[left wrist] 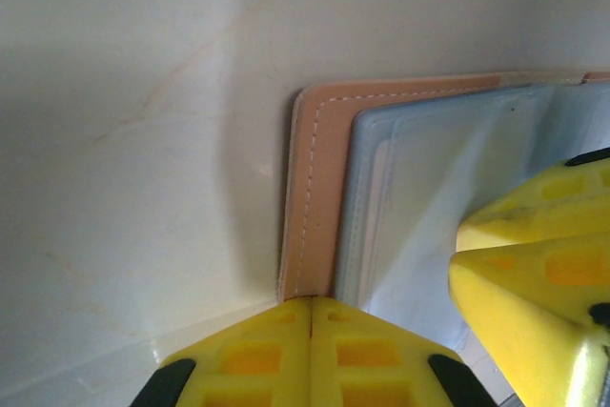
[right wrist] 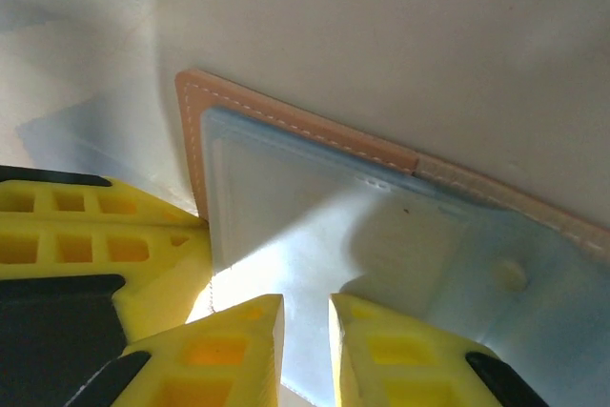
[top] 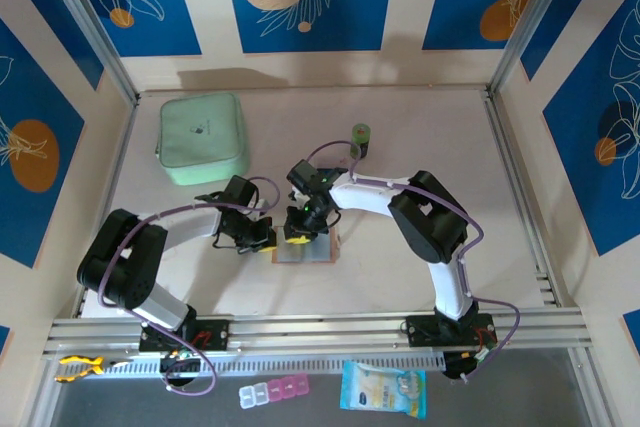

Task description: Take the credit cards out of the card holder

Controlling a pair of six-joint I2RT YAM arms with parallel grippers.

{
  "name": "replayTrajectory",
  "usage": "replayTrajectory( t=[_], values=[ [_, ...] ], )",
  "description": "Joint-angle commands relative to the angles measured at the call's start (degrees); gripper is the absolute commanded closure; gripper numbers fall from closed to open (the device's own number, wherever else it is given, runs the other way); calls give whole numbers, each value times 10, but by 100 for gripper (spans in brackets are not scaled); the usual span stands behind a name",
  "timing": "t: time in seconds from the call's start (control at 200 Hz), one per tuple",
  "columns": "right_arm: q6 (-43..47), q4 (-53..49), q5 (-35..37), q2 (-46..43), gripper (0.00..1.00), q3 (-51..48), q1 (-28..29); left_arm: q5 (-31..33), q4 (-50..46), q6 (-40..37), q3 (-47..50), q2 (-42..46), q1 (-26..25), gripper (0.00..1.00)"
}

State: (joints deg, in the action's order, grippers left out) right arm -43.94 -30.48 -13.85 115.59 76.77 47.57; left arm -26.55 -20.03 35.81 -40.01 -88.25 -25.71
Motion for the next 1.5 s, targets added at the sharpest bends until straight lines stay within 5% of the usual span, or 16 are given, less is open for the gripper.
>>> replayTrajectory(
  t=[0.0,0.34,0.865,1.491],
  values=[
    [10,-42,19,2,78,7,3,4,-16,-11,6,-8,8,100],
    [19,-65,51,-23,78,-22,-4,4,-18,-13,7,-7,12,100],
    [5,107,-59,-64,78,-141,-45,-28,-6,26,-11,43,11,96],
    [-21,206,-113,-69,78,-207,-68,-64,98,102,7,7,-28,72]
  ],
)
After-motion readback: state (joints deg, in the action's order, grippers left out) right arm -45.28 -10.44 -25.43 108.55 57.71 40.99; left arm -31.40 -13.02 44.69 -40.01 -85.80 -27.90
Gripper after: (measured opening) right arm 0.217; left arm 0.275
